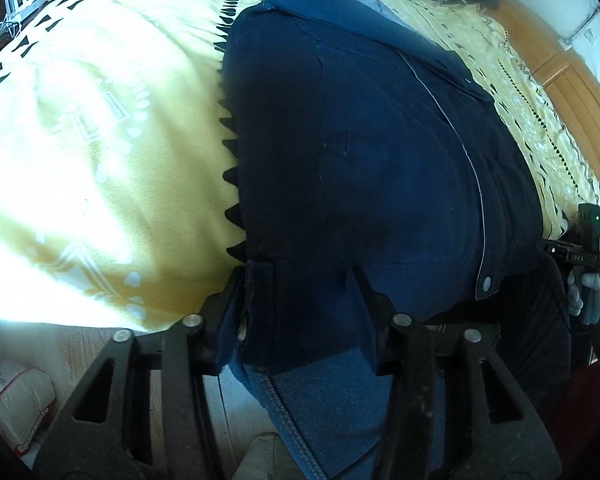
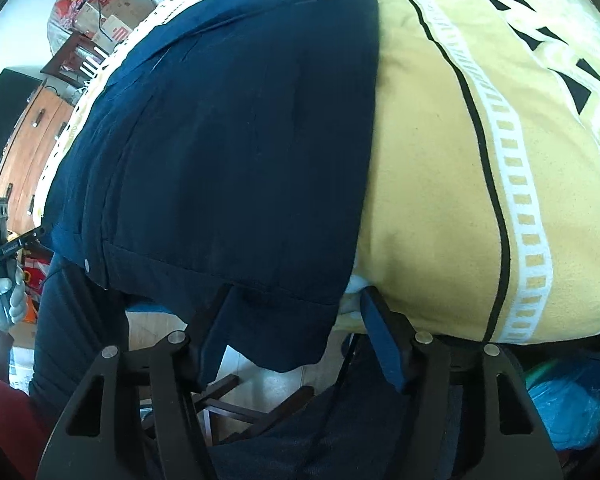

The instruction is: Fold small clothes

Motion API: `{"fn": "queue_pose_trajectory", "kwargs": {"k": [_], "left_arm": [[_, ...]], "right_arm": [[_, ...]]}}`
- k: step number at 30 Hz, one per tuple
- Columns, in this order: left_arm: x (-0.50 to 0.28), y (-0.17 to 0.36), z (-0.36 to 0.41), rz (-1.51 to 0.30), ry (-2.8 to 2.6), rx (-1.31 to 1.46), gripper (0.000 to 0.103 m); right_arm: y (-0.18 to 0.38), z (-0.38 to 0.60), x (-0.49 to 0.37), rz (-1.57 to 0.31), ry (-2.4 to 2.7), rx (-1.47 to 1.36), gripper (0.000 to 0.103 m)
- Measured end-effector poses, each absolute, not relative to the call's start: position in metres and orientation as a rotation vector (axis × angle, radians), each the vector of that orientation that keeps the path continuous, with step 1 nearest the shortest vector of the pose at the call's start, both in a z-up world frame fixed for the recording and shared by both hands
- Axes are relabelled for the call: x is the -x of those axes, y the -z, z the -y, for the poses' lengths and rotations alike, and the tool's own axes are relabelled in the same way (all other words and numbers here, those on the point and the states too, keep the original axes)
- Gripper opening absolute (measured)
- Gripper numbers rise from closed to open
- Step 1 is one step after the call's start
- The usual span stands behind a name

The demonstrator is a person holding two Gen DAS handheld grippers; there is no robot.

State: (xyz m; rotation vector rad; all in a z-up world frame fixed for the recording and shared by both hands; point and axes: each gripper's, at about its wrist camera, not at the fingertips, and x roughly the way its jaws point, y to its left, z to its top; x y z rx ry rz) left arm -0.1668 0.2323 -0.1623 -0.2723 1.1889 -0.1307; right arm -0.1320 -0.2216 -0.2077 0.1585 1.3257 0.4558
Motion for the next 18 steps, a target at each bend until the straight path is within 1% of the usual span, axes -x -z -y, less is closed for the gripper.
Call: {"fn": "queue_pose_trajectory", "kwargs": {"k": [1, 2, 3, 7, 8, 9, 14, 18], "left_arm": [[0.166, 0.161, -0.233, -1.188, 0.128, 0.283, 0.032], [0.166, 0.160, -0.234, -1.181, 0.138, 0.312, 0.022], [0.163, 0.158, -0.234, -1.177, 0.157, 0.360, 0.009], [0.164, 0.137, -0.242, -1.100, 0.202, 0.504, 0.008], [0.161, 0.127, -0.245, -1.068, 0.219, 0.539, 0.008], [0.159, 0.119, -0.246, -1.043, 0.226, 0.557, 0.008], [0.121, 0.063, -0.266, -0.868, 0.274, 0.678, 0.009], [0.062, 0.038, -0.282, -0.813, 0.245, 0.700, 0.009]], "right_arm": [[0.206, 0.219, 0.133, -1.323, -0.474, -0.162, 0.054], [0.205, 0.220, 0.134, -1.328, -0.490, -0.179, 0.035], [0.202, 0.220, 0.134, -1.321, -0.511, -0.208, 0.030], [0.162, 0.237, 0.134, -1.177, -0.635, -0.429, 0.025], [0.153, 0.241, 0.132, -1.145, -0.652, -0.473, 0.022], [0.141, 0.247, 0.128, -1.102, -0.675, -0.530, 0.012], [0.103, 0.261, 0.096, -0.986, -0.708, -0.645, 0.011], [0.073, 0.267, 0.042, -0.906, -0.697, -0.656, 0.011]]}}
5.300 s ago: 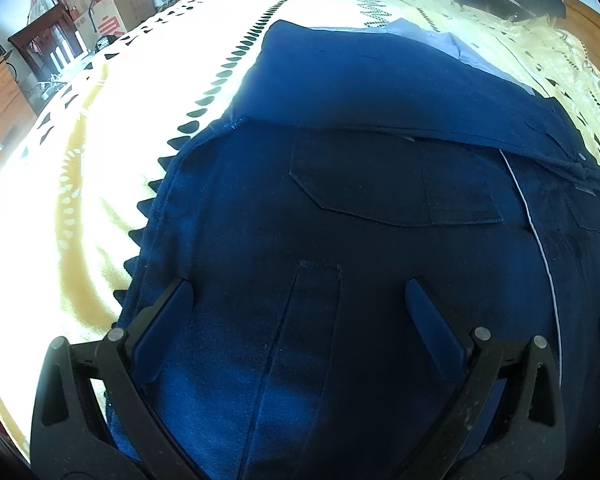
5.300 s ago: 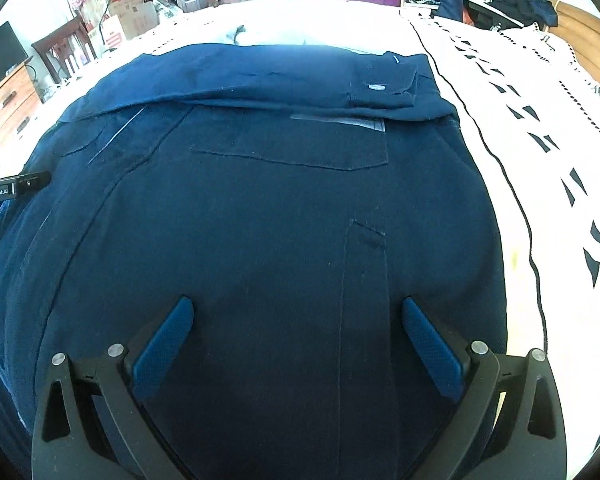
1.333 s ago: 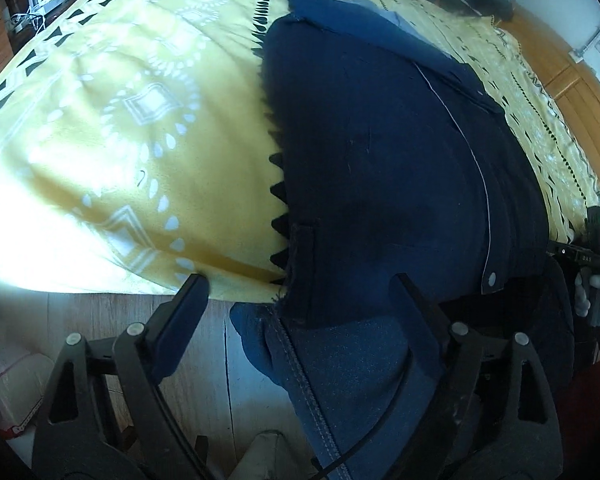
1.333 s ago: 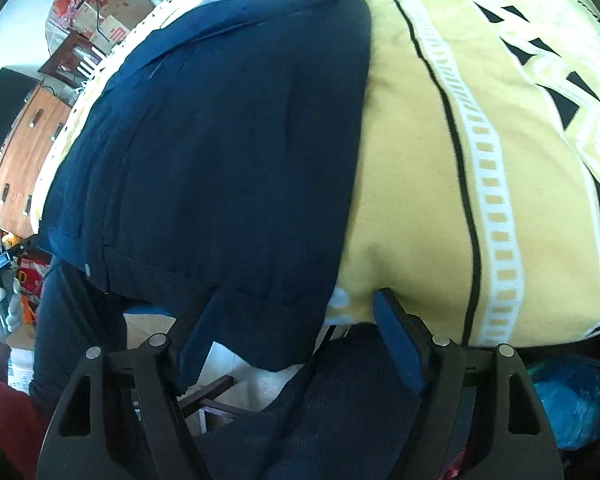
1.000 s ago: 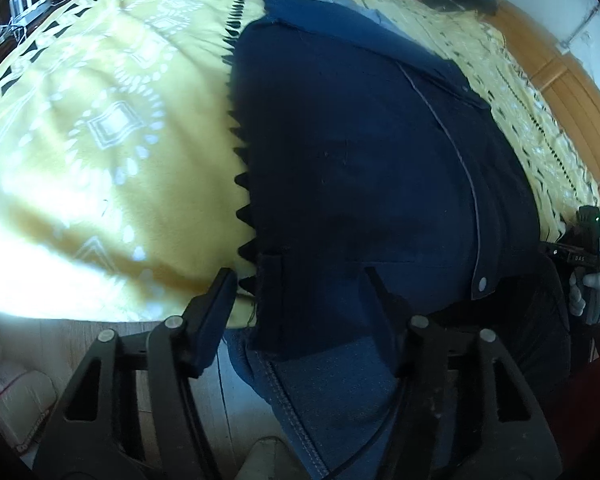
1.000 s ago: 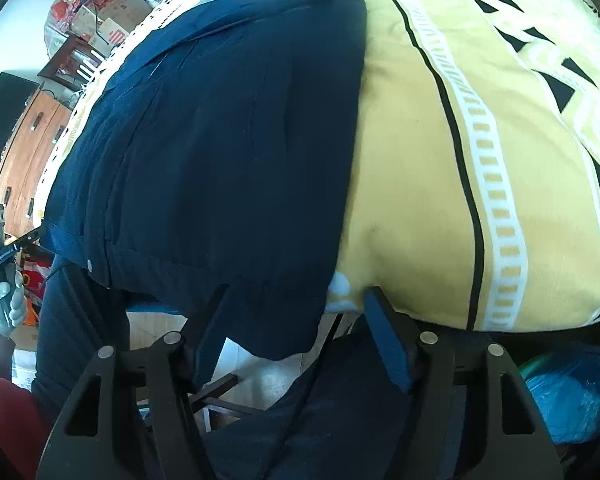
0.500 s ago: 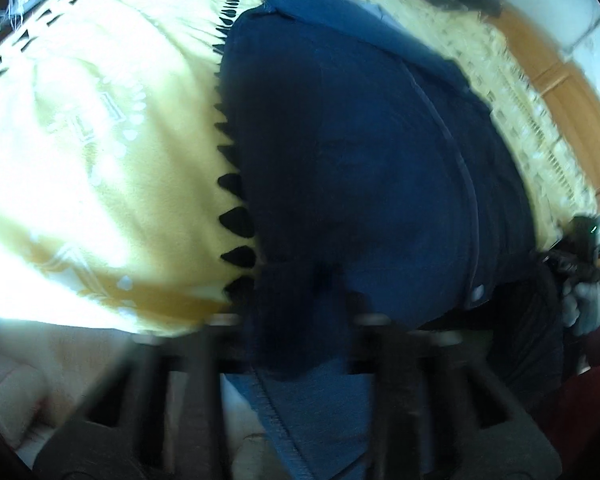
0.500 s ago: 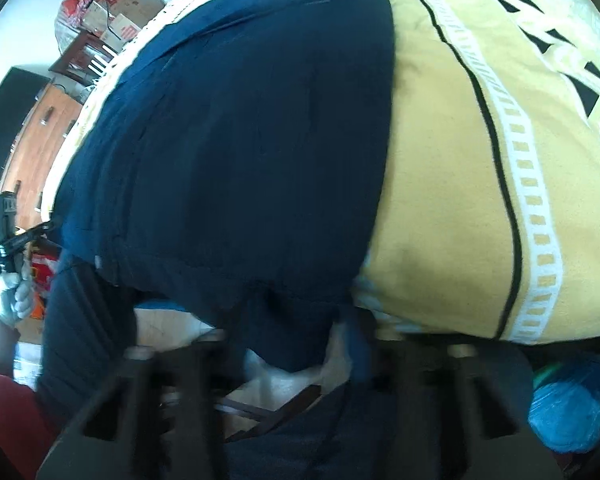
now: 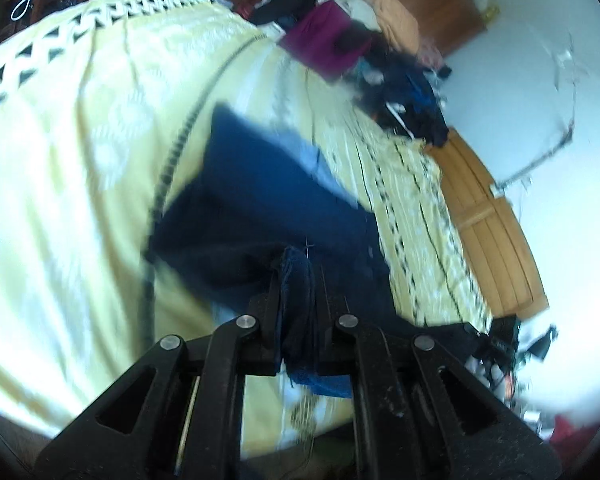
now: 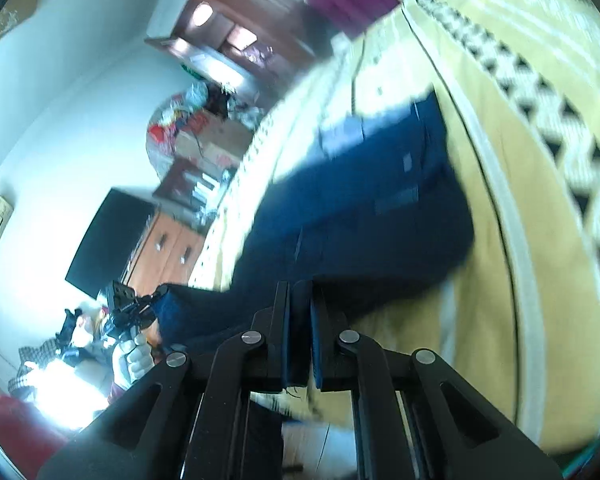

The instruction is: Fold small clothes

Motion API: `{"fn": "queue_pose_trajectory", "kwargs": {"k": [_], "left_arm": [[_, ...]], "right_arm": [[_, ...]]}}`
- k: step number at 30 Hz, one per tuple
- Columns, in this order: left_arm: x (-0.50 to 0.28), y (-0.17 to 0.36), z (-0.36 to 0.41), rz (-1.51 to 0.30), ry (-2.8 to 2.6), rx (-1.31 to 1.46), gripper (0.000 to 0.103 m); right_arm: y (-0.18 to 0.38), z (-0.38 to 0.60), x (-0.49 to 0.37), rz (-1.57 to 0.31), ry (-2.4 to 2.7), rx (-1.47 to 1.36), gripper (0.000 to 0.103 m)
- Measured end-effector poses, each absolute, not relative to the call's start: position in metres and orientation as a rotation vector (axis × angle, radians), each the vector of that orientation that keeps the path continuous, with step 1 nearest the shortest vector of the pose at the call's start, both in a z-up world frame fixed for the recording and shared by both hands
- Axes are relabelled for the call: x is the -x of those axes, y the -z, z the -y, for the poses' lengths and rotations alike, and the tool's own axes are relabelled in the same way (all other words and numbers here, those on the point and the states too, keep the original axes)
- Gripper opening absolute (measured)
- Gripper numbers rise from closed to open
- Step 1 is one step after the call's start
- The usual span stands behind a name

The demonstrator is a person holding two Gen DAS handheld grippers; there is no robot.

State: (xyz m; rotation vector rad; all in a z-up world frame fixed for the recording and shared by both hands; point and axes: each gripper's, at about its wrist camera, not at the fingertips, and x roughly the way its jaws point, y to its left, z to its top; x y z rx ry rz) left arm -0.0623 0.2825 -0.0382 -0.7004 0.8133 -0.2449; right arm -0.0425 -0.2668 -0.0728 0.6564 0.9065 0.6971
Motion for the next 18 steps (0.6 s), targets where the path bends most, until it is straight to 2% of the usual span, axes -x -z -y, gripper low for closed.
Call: {"fn": "queue_pose_trajectory", "kwargs": {"k": [3, 6, 11, 12, 14, 17, 18], "left_arm": [[0.005, 0.039, -0.290, -0.823, 0.215, 0.685, 0.012], [-0.050, 0.061, -0.293, -0.890, 0.170, 0.671, 0.012], [-0.135, 0.148, -0.286, -1.104, 0.055, 0.591, 0.019], [-0.143, 0.165, -0.286, -1.150, 0.037, 0.579, 0.021], [-0.149, 0.186, -0.286, -1.176, 0.055, 0.592, 0.022], [-0.136, 0.171, -0.296, -1.144, 0.120, 0.643, 0.026], [-0.132, 0.166, -0.299, -1.126, 0.140, 0.654, 0.030]], "right_arm": [[0.058, 0.267, -0.014, -0.877, -0.678, -0.634, 0.011], [0.069, 0.257, -0.082, -0.917, -0.647, -0.594, 0.011], [0.153, 0.239, -0.180, -1.082, -0.578, -0.487, 0.014], [0.163, 0.235, -0.187, -1.104, -0.568, -0.471, 0.019], [0.198, 0.227, -0.206, -1.179, -0.561, -0.425, 0.022], [0.210, 0.234, -0.216, -1.188, -0.588, -0.460, 0.022], [0.206, 0.238, -0.214, -1.170, -0.604, -0.474, 0.025]]}}
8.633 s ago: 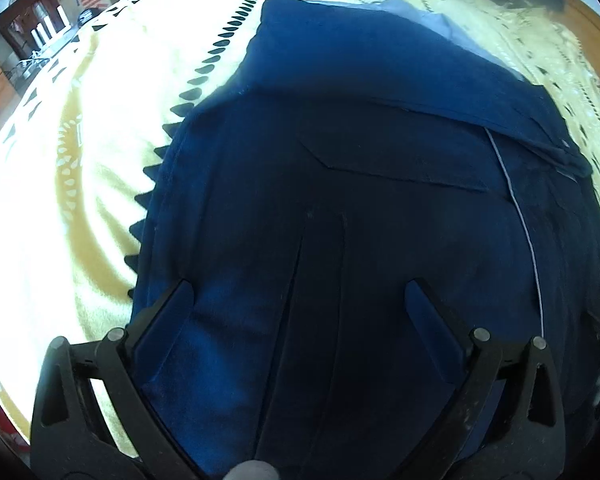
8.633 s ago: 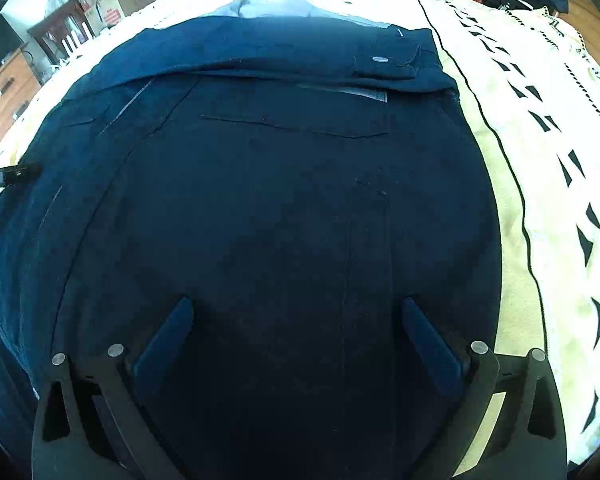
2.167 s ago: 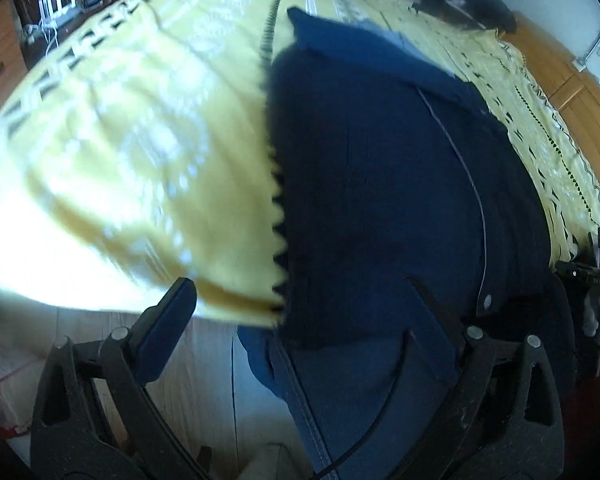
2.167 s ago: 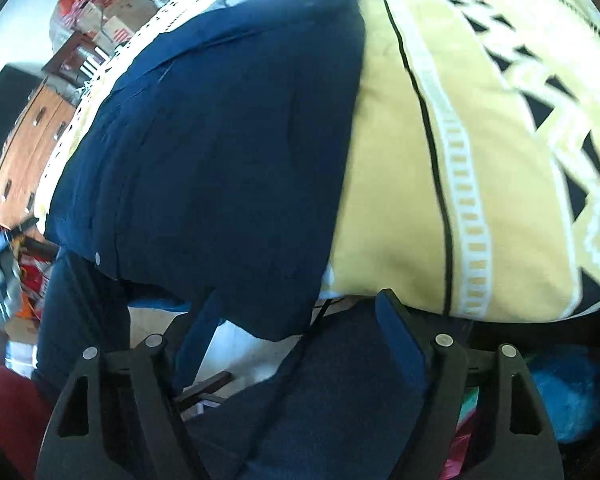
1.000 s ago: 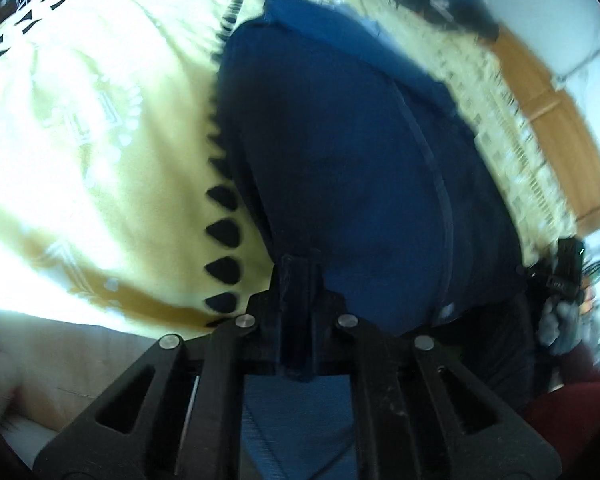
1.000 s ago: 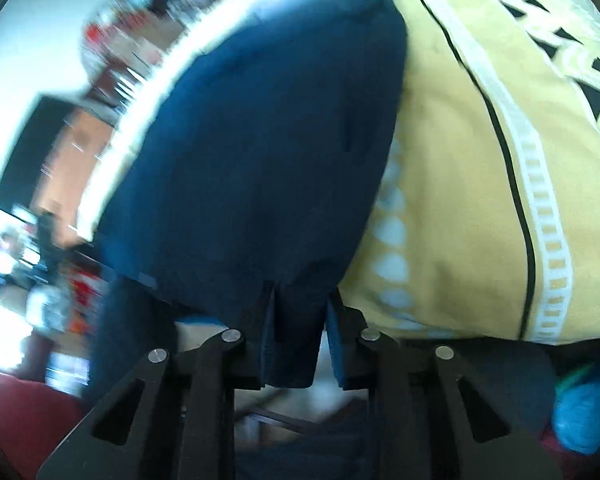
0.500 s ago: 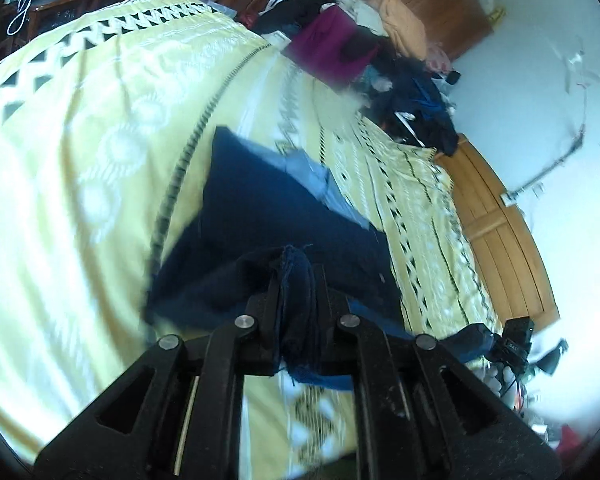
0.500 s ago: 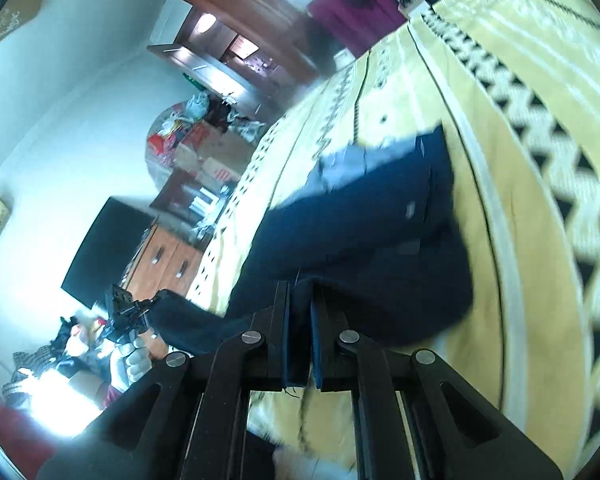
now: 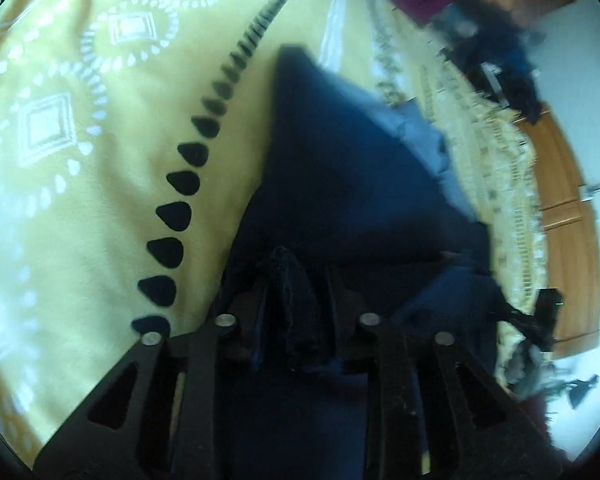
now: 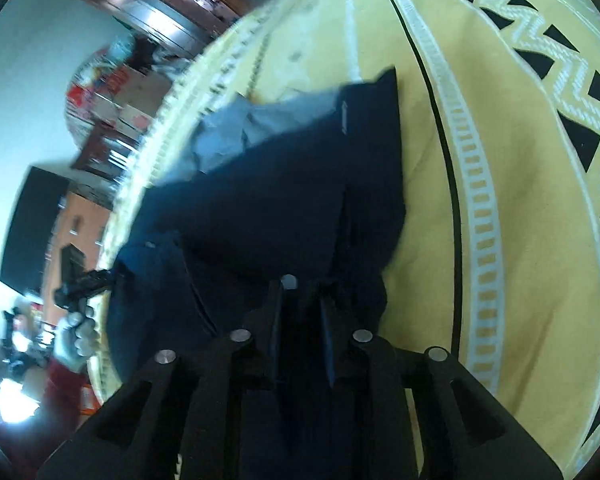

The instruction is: Fold small clothes

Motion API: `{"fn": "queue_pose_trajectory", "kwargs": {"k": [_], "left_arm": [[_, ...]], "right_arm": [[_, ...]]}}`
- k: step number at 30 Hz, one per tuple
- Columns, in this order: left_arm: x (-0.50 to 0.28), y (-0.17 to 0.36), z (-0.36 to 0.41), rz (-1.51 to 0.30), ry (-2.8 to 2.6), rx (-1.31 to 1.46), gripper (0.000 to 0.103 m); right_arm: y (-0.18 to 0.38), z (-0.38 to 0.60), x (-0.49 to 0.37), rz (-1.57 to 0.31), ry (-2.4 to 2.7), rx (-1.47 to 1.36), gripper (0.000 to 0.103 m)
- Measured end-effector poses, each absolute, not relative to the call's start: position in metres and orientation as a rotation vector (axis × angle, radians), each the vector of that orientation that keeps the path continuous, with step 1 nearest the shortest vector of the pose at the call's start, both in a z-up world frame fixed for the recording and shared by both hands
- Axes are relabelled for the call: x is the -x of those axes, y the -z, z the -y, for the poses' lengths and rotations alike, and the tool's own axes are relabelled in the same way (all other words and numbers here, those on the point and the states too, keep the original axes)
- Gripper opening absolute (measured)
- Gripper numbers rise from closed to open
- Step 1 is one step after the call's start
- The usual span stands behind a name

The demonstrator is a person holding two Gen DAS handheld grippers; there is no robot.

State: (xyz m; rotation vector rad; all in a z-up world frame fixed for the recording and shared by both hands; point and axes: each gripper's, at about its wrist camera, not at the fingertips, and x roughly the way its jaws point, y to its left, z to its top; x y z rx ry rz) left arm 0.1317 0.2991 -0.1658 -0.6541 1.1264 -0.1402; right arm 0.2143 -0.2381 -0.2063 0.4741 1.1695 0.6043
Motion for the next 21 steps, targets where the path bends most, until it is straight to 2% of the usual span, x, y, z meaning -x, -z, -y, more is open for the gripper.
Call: {"fn": "queue_pose_trajectory", "kwargs": {"k": [1, 2, 3, 4, 6, 8, 16, 21], "left_arm": [[-0.122, 0.156, -0.302, -1.097, 0.155, 0.654, 0.036], [-0.110, 0.142, -0.307, -1.051, 0.152, 0.632, 0.042], [-0.107, 0.136, -0.312, -1.014, 0.146, 0.616, 0.053], [-0.095, 0.123, -0.319, -0.956, 0.143, 0.600, 0.063], [-0.086, 0.113, -0.334, -0.880, 0.091, 0.558, 0.069], [-0.083, 0.109, -0.337, -0.850, 0.083, 0.473, 0.069], [-0.131, 0.144, -0.300, -0.935, 0.186, 0.182, 0.064], [-0.164, 0.150, -0.280, -0.960, 0.240, 0.087, 0.060]], "right_arm": [[0.198, 0.243, -0.210, -1.139, -0.622, -0.488, 0.029], [0.194, 0.248, -0.207, -1.122, -0.621, -0.495, 0.042], [0.188, 0.252, -0.202, -1.101, -0.610, -0.502, 0.052], [0.183, 0.258, -0.198, -1.075, -0.599, -0.517, 0.052], [0.179, 0.268, -0.193, -1.050, -0.577, -0.536, 0.052], [0.176, 0.274, -0.184, -1.029, -0.551, -0.551, 0.052], [0.192, 0.256, -0.160, -1.056, -0.546, -0.529, 0.052], [0.200, 0.249, -0.154, -1.069, -0.545, -0.520, 0.052]]}}
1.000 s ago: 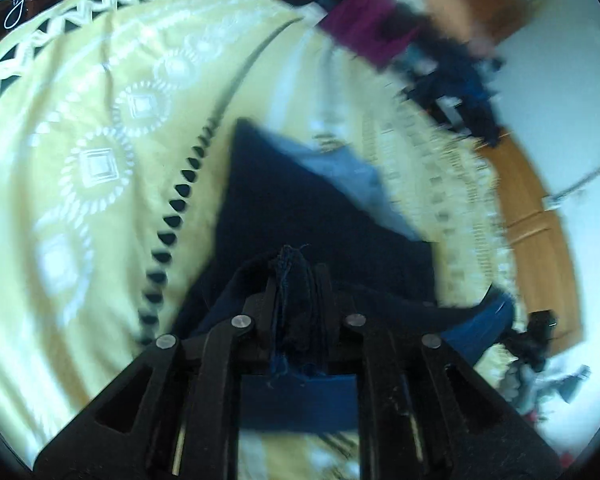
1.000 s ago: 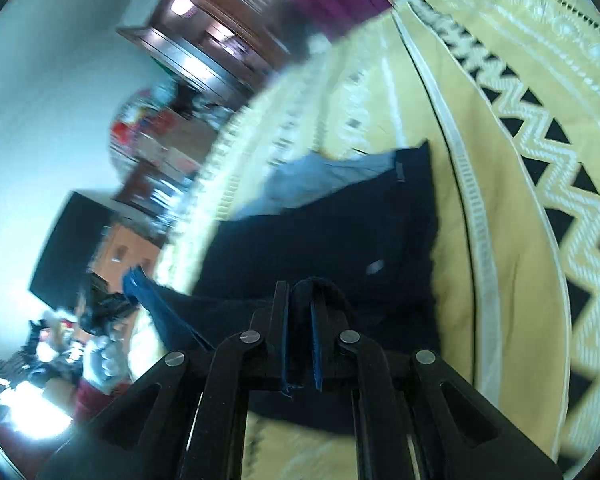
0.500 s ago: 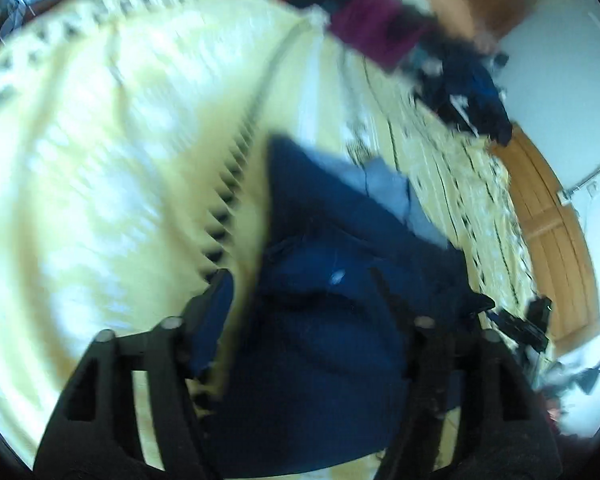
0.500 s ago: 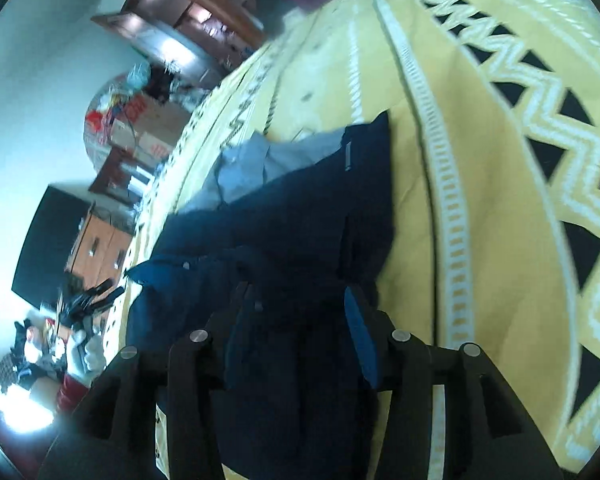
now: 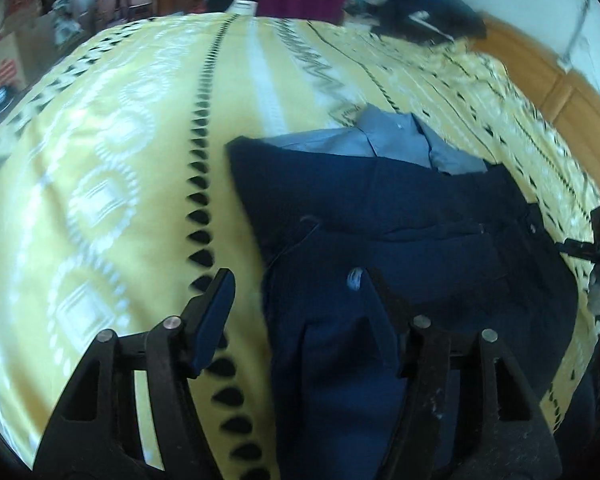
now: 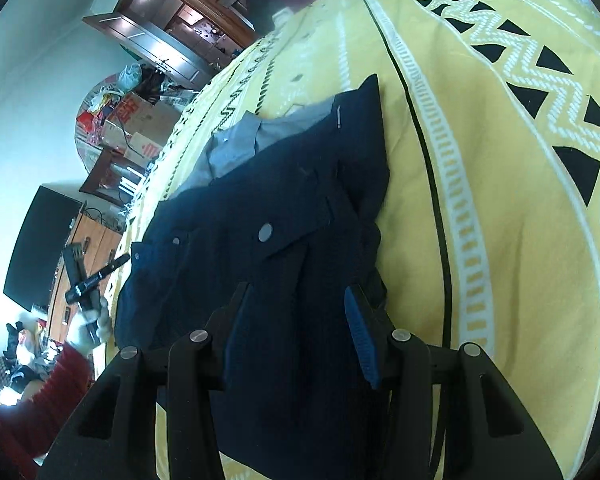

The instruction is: Fold small clothes

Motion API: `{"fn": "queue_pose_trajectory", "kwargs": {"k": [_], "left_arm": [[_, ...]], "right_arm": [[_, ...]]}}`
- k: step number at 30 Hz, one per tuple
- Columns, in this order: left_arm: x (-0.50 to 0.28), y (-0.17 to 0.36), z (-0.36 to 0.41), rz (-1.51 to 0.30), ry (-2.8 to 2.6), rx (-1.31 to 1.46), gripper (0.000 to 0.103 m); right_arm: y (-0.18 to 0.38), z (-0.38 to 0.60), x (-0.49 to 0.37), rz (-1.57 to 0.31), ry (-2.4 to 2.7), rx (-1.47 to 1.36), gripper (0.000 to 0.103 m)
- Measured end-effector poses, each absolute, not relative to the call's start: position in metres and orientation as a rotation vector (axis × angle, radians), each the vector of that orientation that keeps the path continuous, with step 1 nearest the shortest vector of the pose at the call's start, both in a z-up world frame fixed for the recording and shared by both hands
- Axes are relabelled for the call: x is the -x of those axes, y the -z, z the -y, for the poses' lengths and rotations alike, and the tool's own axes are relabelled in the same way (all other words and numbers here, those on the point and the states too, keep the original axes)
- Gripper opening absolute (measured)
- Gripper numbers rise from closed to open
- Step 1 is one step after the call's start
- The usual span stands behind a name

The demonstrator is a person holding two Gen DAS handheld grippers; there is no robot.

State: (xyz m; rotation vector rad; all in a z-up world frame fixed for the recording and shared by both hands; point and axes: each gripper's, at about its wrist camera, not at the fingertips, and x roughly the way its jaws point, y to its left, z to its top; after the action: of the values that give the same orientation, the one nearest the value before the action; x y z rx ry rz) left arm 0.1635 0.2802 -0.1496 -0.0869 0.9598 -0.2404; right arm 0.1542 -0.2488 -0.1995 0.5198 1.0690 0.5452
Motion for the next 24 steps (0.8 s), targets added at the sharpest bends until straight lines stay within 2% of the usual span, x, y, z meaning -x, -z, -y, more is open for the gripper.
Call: {"fn": "queue_pose_trajectory", "kwargs": {"k": [2, 4, 7, 16, 24], "left_arm": [[-0.167, 0.154, -0.278, -0.974, 0.248, 0.064, 0.052], [-0.167, 0.154, -0.276, -0.973, 0.253, 0.059, 0.028], [-0.159, 0.149, -0.275, -0.950, 0.250, 0.035, 0.018], [-0.152, 0.150, -0.275, -0.902, 0.218, 0.049, 0.015], [-0.153, 0.154, -0.274, -0.897, 0.208, 0.054, 0.015]], "right_arm": [[0.200, 0.249, -0.154, -1.067, -0.545, -0.522, 0.052], [0.200, 0.250, -0.155, -1.065, -0.545, -0.521, 0.052], [0.196, 0.249, -0.153, -1.060, -0.549, -0.497, 0.052], [0.178, 0.237, -0.166, -0.991, -0.515, -0.221, 0.052], [0.198, 0.208, -0.213, -1.003, -0.549, -0.075, 0.052]]}}
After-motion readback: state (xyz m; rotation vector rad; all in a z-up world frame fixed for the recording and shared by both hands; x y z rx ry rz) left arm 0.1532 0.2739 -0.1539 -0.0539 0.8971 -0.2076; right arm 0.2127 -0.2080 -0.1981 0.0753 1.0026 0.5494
